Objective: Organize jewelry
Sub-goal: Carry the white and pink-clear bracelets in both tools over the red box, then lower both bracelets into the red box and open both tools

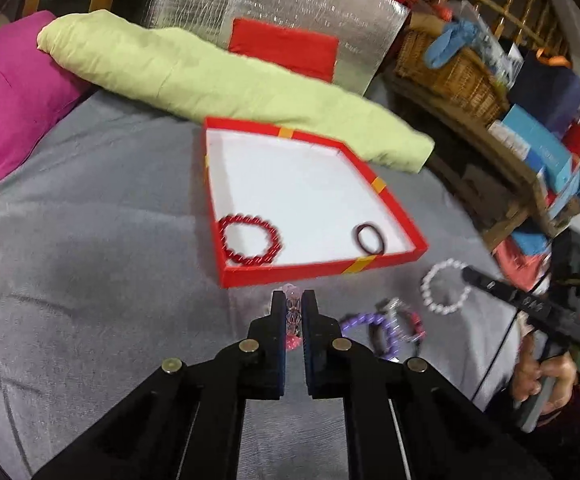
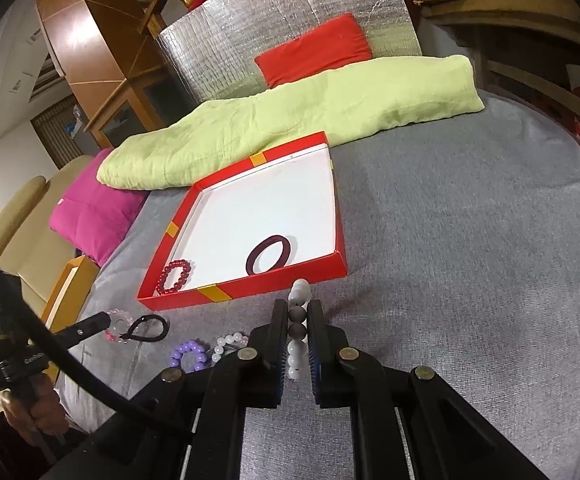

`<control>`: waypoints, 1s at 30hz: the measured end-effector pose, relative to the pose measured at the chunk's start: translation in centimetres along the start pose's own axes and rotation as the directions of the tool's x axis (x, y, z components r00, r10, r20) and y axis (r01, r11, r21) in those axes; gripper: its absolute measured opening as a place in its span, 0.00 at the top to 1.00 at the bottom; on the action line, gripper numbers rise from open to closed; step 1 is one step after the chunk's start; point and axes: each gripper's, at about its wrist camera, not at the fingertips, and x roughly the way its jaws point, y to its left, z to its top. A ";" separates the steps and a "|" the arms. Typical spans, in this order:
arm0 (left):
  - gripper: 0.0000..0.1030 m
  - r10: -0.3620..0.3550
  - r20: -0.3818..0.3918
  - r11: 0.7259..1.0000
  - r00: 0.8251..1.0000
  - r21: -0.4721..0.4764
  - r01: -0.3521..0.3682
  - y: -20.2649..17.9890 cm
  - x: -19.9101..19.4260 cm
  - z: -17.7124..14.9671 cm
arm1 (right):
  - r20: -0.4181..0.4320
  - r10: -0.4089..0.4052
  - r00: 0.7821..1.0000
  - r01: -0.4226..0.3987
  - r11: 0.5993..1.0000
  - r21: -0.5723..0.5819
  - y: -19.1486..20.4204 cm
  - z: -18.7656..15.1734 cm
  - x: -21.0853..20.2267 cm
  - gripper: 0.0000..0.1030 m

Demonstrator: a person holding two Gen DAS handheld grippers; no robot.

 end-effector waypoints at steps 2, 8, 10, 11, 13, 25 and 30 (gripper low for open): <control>0.93 -0.046 0.039 0.999 0.998 -0.022 0.047 0.1 -0.8 0.3 | 0.008 0.005 1.000 -0.005 1.000 0.006 -0.1 0.1 -0.2 0.90; 0.93 -0.118 0.110 0.992 0.987 -0.029 0.121 -0.3 -2.1 0.8 | 0.037 0.080 0.996 -0.081 0.996 0.034 -0.3 0.4 -0.9 0.90; 0.93 -0.121 0.116 0.992 0.986 -0.023 0.125 -0.5 -2.1 0.9 | 0.044 0.082 0.996 -0.083 0.996 0.031 -0.1 0.5 -1.0 0.90; 0.93 -0.120 0.114 0.992 0.986 -0.025 0.124 -0.5 -2.0 0.9 | 0.045 0.082 0.996 -0.083 0.996 0.029 0.0 0.5 -1.1 0.90; 0.93 -0.112 0.110 0.993 0.988 -0.025 0.116 -0.6 -1.7 1.0 | 0.047 0.083 0.995 -0.085 0.996 0.027 0.1 0.5 -1.0 0.90; 0.93 -0.034 0.069 0.999 0.997 0.015 0.033 -2.0 2.3 5.0 | 0.071 0.137 0.988 -0.141 0.988 0.069 0.9 4.0 0.7 0.90; 0.93 -0.008 0.054 0.999 0.999 0.049 0.006 -2.7 4.9 7.2 | 0.064 0.172 0.983 -0.177 0.981 0.079 2.2 6.3 2.7 0.90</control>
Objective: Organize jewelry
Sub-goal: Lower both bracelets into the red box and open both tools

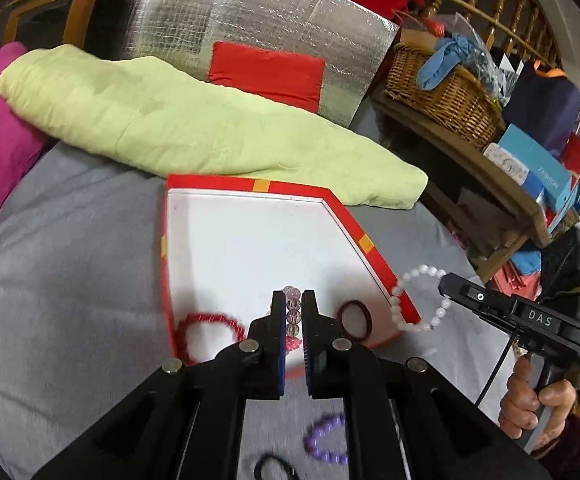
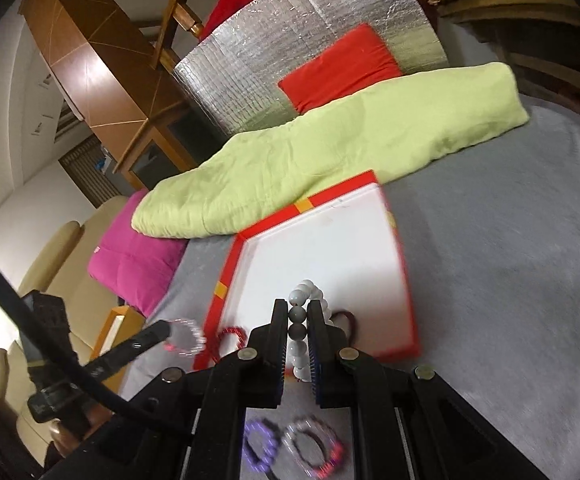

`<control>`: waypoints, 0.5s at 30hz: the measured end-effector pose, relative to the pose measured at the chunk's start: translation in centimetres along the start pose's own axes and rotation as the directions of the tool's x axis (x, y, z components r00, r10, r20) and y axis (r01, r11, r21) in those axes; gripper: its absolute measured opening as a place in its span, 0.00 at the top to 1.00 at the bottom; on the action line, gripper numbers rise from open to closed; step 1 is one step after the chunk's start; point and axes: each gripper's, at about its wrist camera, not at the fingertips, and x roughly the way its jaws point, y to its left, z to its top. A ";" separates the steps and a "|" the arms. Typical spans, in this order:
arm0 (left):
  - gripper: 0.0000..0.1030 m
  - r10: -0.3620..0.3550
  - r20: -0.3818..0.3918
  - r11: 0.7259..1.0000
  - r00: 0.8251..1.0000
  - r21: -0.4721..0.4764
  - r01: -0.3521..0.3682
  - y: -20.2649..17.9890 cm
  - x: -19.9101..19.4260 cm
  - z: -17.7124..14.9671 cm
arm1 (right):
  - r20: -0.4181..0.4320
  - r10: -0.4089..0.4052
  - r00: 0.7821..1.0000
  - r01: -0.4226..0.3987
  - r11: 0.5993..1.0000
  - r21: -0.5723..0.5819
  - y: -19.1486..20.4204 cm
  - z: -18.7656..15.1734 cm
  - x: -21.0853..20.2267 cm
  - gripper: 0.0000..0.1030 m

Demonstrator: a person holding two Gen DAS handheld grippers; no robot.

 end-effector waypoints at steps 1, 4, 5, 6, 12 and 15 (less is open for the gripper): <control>0.93 0.004 -0.008 1.000 1.000 0.010 -0.004 -0.2 0.8 0.4 | -0.005 0.004 1.000 -0.004 1.000 -0.004 0.3 0.5 0.8 0.90; 0.93 0.018 -0.027 0.999 0.999 0.028 -0.018 -0.6 2.7 0.9 | -0.024 0.006 1.000 -0.007 1.000 -0.020 0.7 1.6 3.0 0.90; 0.93 0.019 -0.034 0.999 0.999 0.028 -0.018 -0.6 3.3 1.0 | -0.041 0.010 0.999 -0.011 1.000 -0.020 0.7 1.9 4.2 0.90; 0.93 0.019 -0.040 0.999 0.999 0.028 -0.018 -0.6 3.8 1.2 | -0.055 0.014 0.998 -0.015 1.000 -0.012 0.6 2.1 5.1 0.90; 0.93 0.046 -0.078 0.996 0.996 0.077 -0.040 -0.9 7.0 1.9 | -0.109 0.024 0.994 -0.022 0.999 0.024 -0.1 2.9 9.4 0.90; 0.93 0.061 -0.104 0.995 0.993 0.080 -0.053 -0.6 8.5 2.2 | -0.126 0.018 0.992 -0.013 0.999 0.041 -0.8 3.2 11.0 0.90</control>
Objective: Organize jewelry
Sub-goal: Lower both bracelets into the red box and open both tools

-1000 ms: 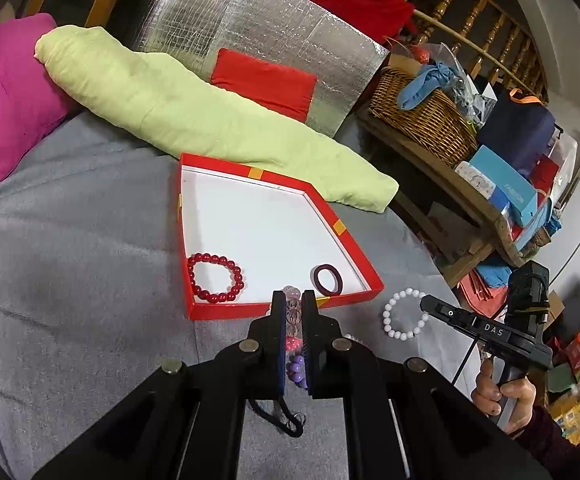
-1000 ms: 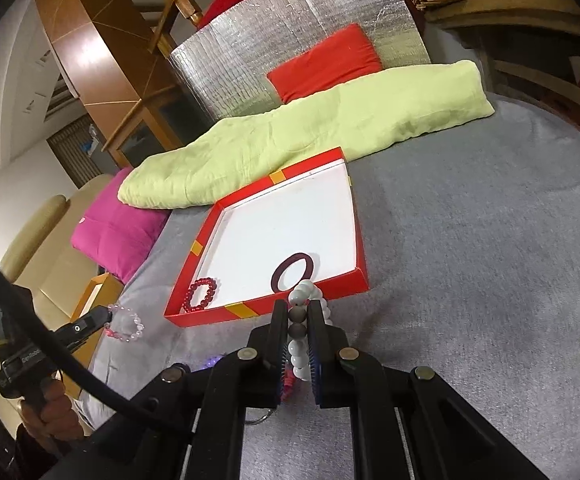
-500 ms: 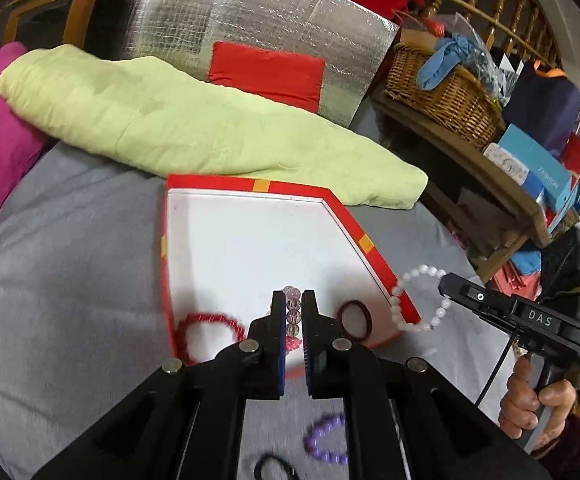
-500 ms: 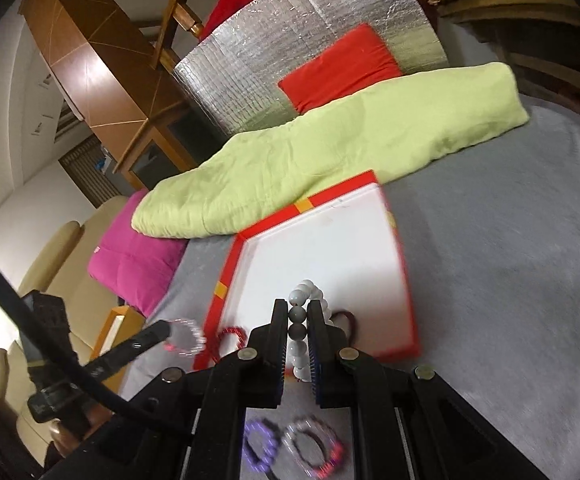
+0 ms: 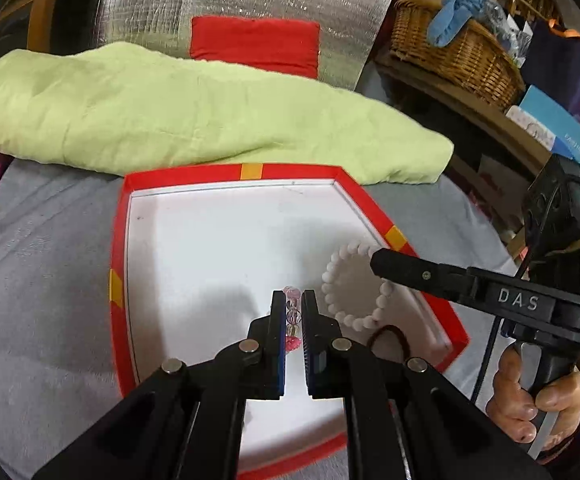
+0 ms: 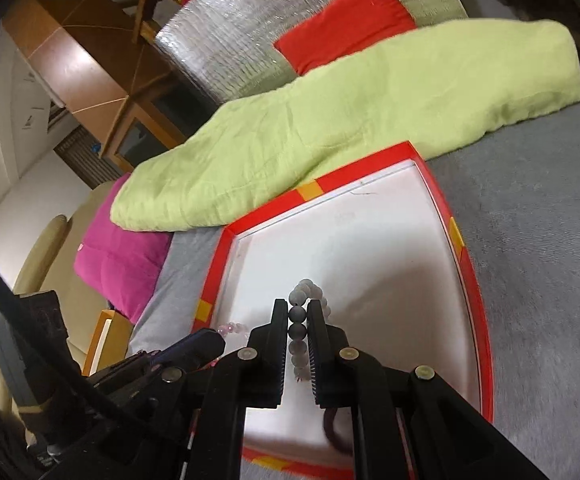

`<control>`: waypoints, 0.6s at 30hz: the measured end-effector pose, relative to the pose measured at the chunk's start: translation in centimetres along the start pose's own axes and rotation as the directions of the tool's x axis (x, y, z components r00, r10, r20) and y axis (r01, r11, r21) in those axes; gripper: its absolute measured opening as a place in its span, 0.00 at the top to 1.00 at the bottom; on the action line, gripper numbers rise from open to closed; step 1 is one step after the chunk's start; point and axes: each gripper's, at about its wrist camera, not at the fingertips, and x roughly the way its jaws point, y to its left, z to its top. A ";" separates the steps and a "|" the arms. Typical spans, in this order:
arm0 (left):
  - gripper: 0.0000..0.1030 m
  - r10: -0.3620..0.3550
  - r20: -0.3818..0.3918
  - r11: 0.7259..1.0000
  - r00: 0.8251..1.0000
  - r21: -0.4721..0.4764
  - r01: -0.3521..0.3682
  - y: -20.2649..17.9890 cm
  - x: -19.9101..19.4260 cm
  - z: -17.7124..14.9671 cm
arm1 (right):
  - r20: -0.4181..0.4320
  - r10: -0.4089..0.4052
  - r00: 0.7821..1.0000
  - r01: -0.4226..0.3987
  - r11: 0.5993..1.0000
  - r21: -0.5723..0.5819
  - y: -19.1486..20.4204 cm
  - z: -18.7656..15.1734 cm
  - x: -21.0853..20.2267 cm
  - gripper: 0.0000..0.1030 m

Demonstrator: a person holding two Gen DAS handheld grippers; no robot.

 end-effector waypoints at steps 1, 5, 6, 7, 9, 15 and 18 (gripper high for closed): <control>0.93 0.005 -0.007 1.000 1.000 0.006 -0.005 0.0 0.3 0.1 | -0.003 -0.001 1.000 0.001 1.000 0.011 -0.4 0.2 0.4 0.90; 0.93 0.022 -0.037 0.999 0.999 0.024 -0.021 0.0 1.5 0.2 | -0.001 -0.015 1.000 0.015 0.999 0.043 -1.6 0.9 0.9 0.89; 0.93 0.027 -0.041 0.999 0.999 0.029 -0.026 0.0 1.7 0.2 | 0.000 -0.022 1.000 0.022 0.999 0.050 -1.7 1.0 0.9 0.88; 0.92 0.035 -0.049 0.999 0.998 0.036 -0.034 -0.1 1.8 0.2 | 0.004 -0.033 0.999 0.032 0.998 0.056 -1.9 1.1 0.9 0.87; 0.91 0.040 -0.059 0.998 0.997 0.044 -0.038 -0.1 2.0 0.1 | 0.011 -0.053 0.999 0.052 0.997 0.061 -2.1 1.2 0.7 0.86; 0.51 0.070 -0.022 0.995 0.997 0.071 -0.068 -0.5 0.6 -0.1 | 0.020 -0.079 0.997 0.078 0.995 0.070 -2.2 1.0 -0.2 0.60; 0.51 0.083 -0.002 0.994 0.997 0.078 -0.082 -0.5 -0.6 -0.2 | 0.044 -0.084 0.996 0.081 0.995 0.053 -1.9 0.9 -1.2 0.61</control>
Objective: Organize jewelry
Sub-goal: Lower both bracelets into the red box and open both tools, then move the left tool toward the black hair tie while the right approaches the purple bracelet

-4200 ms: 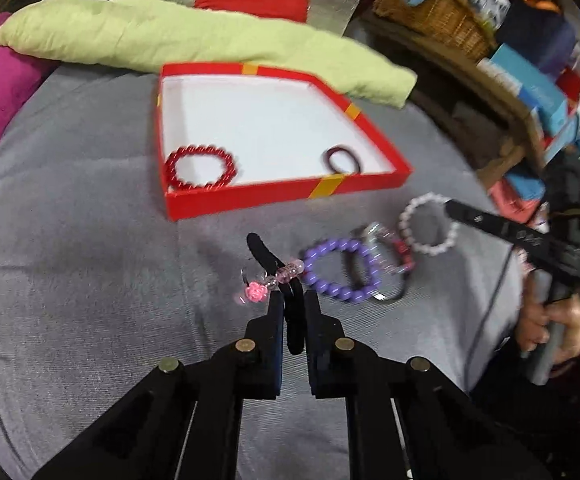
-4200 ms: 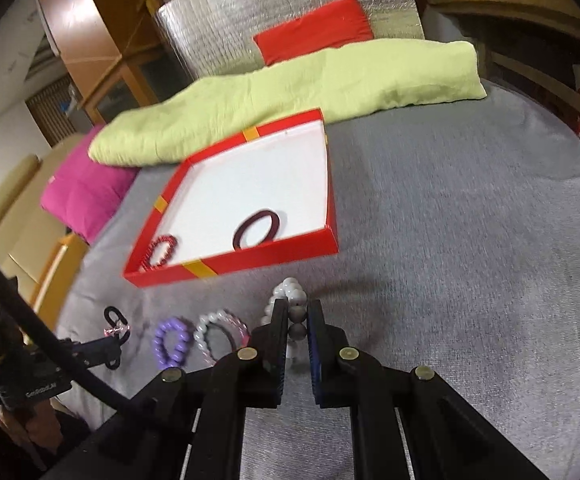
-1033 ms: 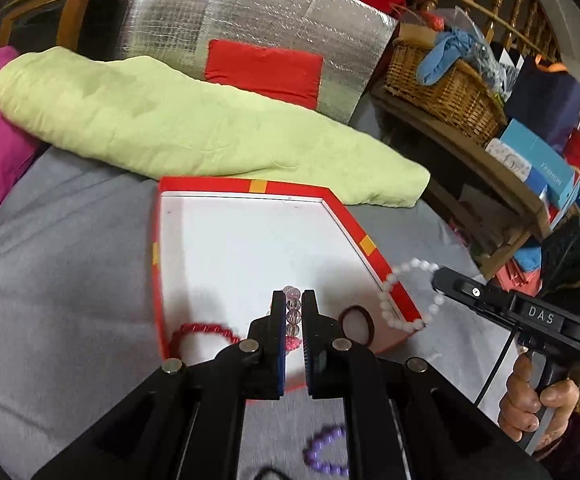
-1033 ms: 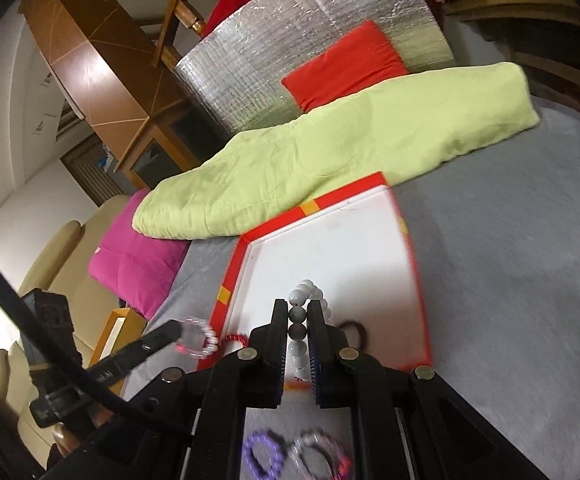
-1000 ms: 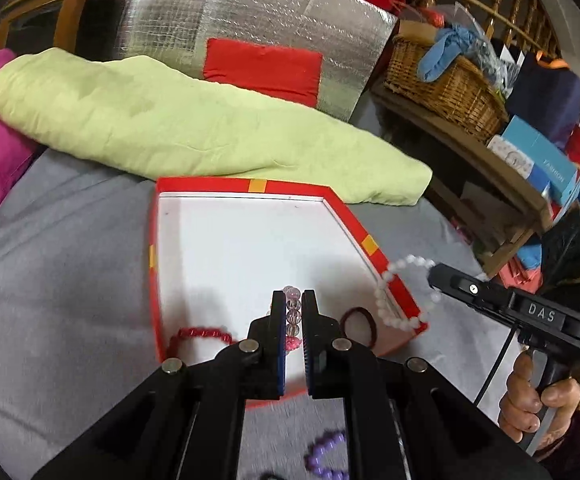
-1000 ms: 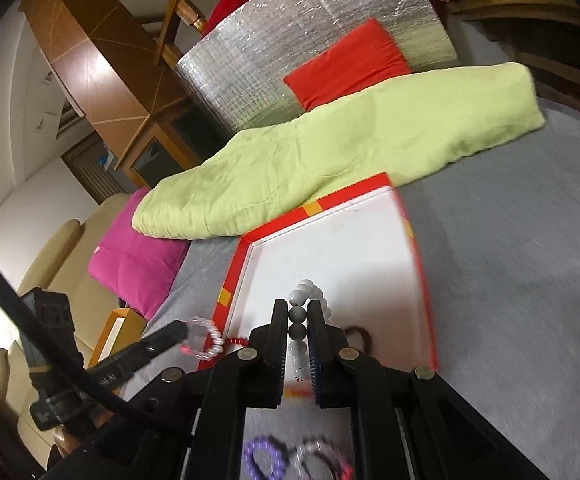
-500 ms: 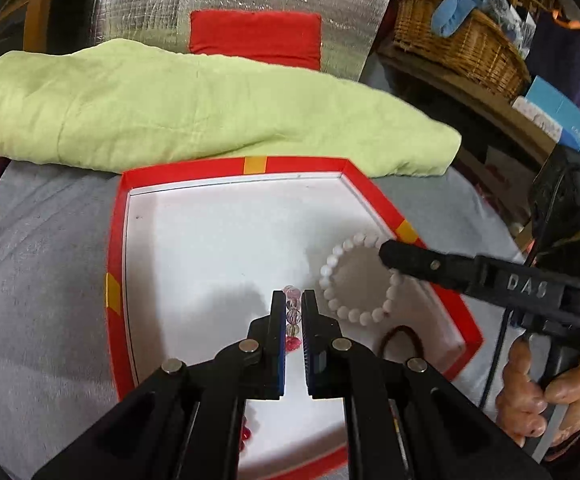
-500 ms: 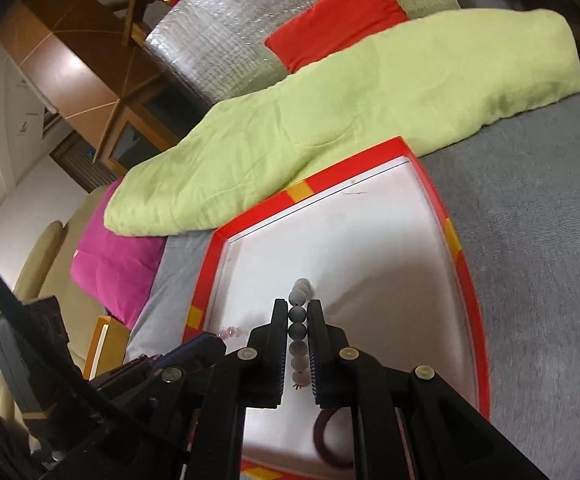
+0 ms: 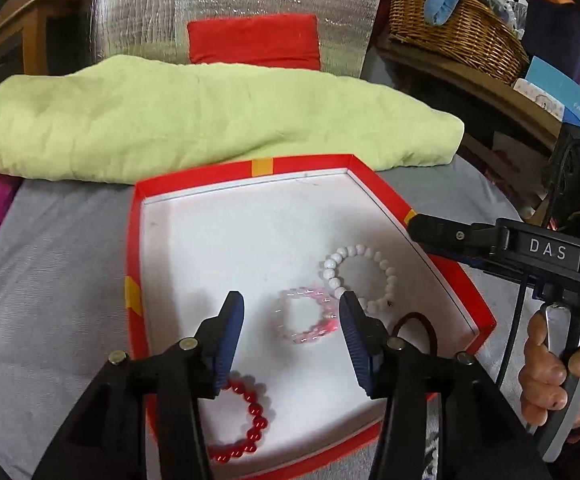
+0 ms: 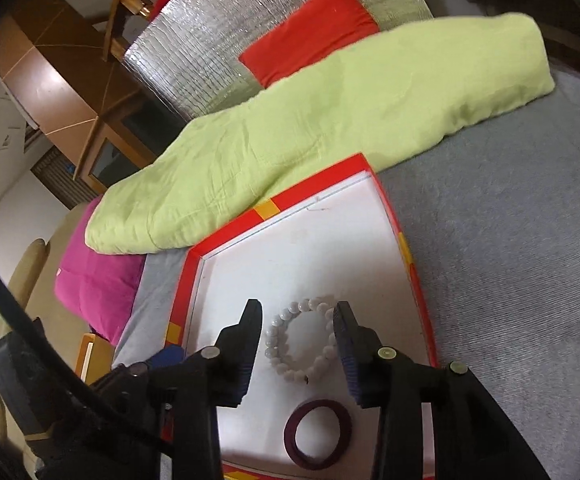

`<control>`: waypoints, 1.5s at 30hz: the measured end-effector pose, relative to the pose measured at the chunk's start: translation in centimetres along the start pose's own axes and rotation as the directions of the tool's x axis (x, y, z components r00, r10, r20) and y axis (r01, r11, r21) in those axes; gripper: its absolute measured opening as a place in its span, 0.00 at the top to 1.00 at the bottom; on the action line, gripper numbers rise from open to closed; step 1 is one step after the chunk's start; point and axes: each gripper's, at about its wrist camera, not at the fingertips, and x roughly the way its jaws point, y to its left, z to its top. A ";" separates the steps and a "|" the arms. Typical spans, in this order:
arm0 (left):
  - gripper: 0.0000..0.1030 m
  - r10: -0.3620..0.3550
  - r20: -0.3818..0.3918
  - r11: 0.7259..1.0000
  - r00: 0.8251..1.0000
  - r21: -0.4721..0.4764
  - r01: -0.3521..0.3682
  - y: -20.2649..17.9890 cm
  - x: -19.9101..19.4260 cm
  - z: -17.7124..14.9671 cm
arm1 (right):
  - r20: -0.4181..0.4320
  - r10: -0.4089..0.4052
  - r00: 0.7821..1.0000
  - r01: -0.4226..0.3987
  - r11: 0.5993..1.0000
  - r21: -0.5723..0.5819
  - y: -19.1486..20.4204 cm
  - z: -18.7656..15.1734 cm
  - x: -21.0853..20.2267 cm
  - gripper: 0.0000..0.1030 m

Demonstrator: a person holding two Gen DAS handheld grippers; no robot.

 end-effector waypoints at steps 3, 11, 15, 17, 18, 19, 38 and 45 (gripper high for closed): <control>0.48 0.030 0.016 1.000 0.999 -0.009 -0.030 0.7 -1.1 -0.3 | 0.013 0.009 1.000 -0.009 1.000 -0.006 0.1 -0.1 -1.1 0.61; 0.44 0.147 0.032 0.989 0.989 -0.018 -0.147 2.0 -4.0 -2.2 | 0.007 -0.001 1.000 0.002 0.997 -0.074 0.9 -1.6 -3.8 0.61; 0.42 0.176 0.040 0.984 0.984 0.009 -0.177 1.6 -5.5 -3.5 | -0.008 -0.019 1.000 0.018 0.994 -0.109 0.8 -2.9 -4.7 0.61; 0.41 0.180 0.035 0.984 0.983 0.002 -0.180 1.6 -6.0 -4.1 | -0.017 -0.026 1.000 0.024 0.993 -0.116 0.6 -3.5 -5.1 0.61; 0.41 0.180 0.031 0.984 0.983 -0.005 -0.180 1.6 -6.3 -4.4 | -0.023 -0.030 0.999 0.027 0.993 -0.119 0.5 -3.8 -5.3 0.61; 0.41 0.181 0.026 0.983 0.983 -0.013 -0.181 1.6 -6.5 -4.7 | -0.029 -0.034 0.999 0.030 0.992 -0.122 0.3 -4.1 -5.6 0.61; 0.41 0.178 -0.057 0.984 0.982 -0.013 -0.179 0.6 -10.2 -12.7 | -0.151 -0.032 0.988 0.012 0.991 -0.130 -1.8 -11.7 -9.5 0.61; 0.41 0.141 -0.017 0.988 0.990 0.066 -0.140 -1.6 -9.7 -12.3 | -0.198 -0.018 0.980 -0.008 0.992 -0.130 -1.2 -13.1 -8.5 0.66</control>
